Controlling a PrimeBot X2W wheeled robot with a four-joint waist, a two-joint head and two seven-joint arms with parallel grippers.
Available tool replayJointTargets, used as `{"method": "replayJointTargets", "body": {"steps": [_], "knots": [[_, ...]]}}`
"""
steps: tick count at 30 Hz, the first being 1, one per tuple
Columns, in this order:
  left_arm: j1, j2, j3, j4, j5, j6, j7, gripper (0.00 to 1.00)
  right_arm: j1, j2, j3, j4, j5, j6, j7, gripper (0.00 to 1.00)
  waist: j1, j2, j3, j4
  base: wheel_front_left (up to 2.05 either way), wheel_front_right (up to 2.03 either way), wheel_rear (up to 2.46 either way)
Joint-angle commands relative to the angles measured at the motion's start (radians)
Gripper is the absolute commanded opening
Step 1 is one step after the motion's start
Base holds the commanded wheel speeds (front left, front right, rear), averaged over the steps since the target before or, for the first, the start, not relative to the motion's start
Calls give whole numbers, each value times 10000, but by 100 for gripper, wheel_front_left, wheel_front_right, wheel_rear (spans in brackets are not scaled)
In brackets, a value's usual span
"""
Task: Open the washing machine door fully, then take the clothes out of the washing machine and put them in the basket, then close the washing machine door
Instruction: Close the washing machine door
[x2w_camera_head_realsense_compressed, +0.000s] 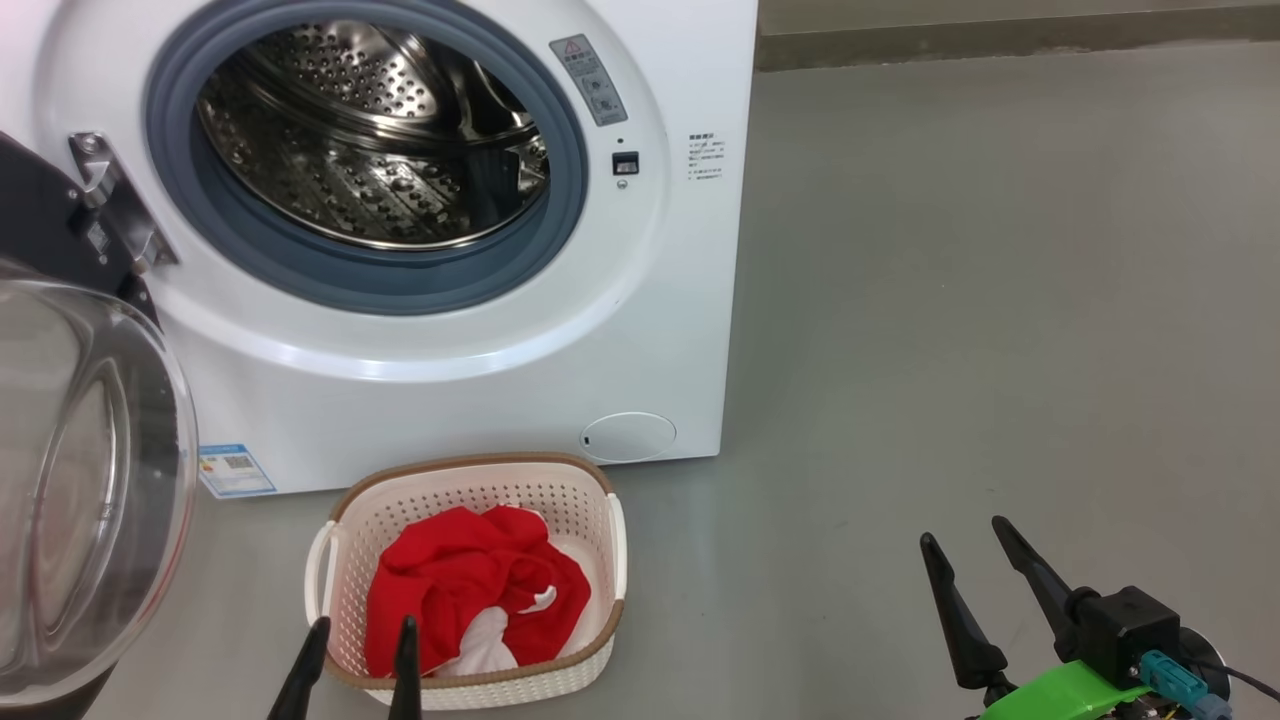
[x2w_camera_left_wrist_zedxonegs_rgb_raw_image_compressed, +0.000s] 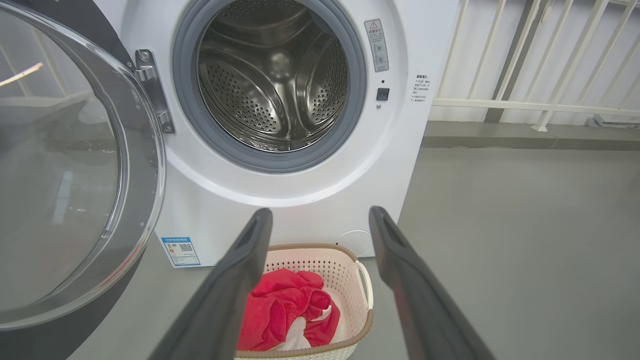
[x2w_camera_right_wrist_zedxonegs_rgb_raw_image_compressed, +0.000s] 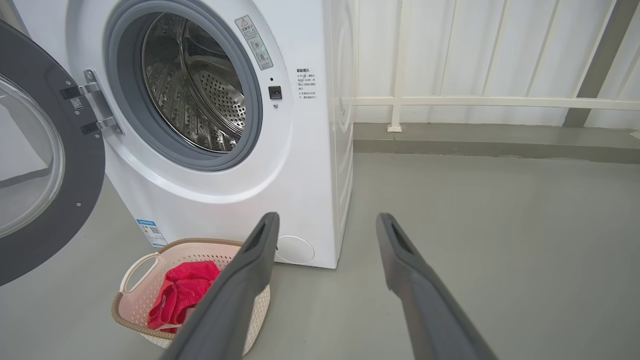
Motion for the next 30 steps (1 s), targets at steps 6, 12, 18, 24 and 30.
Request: {"method": "replayJointTargets", "body": {"steps": [6,12,18,24,30], "knots": [[-508,120,256,-149,46,154,-192,100,-143,-79,86,-299,-124,63,11,100,0,0,32,357,0,0,0],[-571,196,320,-234,118,303,-256,100,-138,-79,83,-384,-165,63,53,100,0,0,76,1047,0,0,0],[-507,200,395,-369,99,464,-312,100,-176,-79,120,-421,-160,63,70,100,0,0,162,1957,0,0,0],[-456,212,466,-424,15,537,-323,100,-224,-79,166,-408,-171,63,78,100,0,0,201,2738,0,0,0],[-449,213,484,-382,-65,602,-311,100,-228,-79,232,-374,-149,63,51,100,0,0,167,3603,0,0,0]]}}
